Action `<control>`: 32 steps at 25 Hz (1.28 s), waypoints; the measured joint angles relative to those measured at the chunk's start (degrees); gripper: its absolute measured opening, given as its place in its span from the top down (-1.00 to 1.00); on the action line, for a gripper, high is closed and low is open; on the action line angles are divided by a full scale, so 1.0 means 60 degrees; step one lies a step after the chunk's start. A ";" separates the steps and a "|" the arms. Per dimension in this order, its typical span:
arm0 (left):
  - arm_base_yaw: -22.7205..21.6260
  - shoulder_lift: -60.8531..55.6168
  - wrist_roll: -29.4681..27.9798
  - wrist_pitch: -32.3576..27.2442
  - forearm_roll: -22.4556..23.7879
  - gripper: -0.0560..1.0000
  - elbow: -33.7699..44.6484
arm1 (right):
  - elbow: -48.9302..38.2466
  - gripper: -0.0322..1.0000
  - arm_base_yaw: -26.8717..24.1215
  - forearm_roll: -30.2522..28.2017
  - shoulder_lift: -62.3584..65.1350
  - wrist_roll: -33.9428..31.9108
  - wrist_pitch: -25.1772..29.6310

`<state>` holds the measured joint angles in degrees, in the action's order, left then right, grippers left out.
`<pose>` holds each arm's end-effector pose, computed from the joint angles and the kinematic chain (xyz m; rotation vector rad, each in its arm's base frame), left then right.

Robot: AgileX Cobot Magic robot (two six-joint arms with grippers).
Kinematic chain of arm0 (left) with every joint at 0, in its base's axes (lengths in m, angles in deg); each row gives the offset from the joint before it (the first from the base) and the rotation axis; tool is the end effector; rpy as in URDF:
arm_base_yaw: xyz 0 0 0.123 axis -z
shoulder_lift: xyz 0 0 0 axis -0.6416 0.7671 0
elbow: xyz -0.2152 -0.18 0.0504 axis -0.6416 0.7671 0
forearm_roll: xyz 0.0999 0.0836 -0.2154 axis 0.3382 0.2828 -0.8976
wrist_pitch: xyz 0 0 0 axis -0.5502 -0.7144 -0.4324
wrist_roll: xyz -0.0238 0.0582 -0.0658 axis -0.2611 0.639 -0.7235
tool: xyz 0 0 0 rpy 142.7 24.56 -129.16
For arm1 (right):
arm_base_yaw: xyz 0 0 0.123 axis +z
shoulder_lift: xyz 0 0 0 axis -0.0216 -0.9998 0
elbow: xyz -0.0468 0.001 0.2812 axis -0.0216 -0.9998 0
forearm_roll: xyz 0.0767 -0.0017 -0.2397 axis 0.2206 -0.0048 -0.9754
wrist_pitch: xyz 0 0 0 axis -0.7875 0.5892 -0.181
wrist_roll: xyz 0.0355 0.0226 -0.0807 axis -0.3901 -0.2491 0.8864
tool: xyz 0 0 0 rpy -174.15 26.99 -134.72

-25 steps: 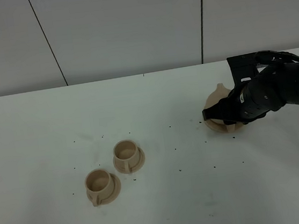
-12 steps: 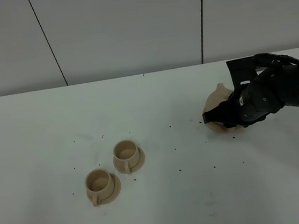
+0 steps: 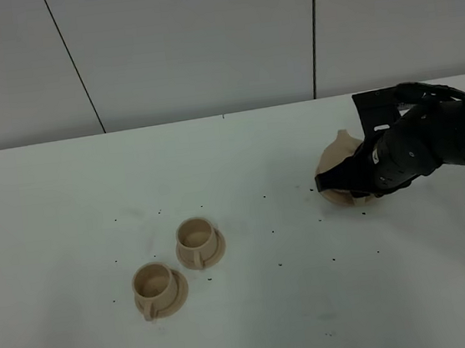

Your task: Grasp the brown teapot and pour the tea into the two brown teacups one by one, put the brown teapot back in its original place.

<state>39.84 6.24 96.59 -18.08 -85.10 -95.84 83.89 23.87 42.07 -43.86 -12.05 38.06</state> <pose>0.0177 -0.0087 0.2813 0.1518 2.1611 -0.0514 0.3941 0.1567 0.1483 -0.2197 2.5488 0.1321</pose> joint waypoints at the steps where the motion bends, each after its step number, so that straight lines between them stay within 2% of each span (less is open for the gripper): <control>1: 0.0000 0.0000 0.0000 0.0000 0.0000 0.46 0.0000 | 0.0000 0.35 0.0000 0.0000 0.0000 0.0000 0.0000; 20: 0.0000 0.0000 0.0000 0.0000 0.0000 0.46 0.0000 | 0.0000 0.37 0.0000 -0.0011 0.0000 0.0000 -0.0082; 32: 0.0000 0.0000 0.0000 0.0000 0.0000 0.46 0.0000 | 0.0000 0.45 0.0000 -0.0018 0.0000 -0.0005 -0.0082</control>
<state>39.84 6.24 96.59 -18.08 -85.10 -95.84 83.89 23.87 41.97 -43.86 -12.07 37.57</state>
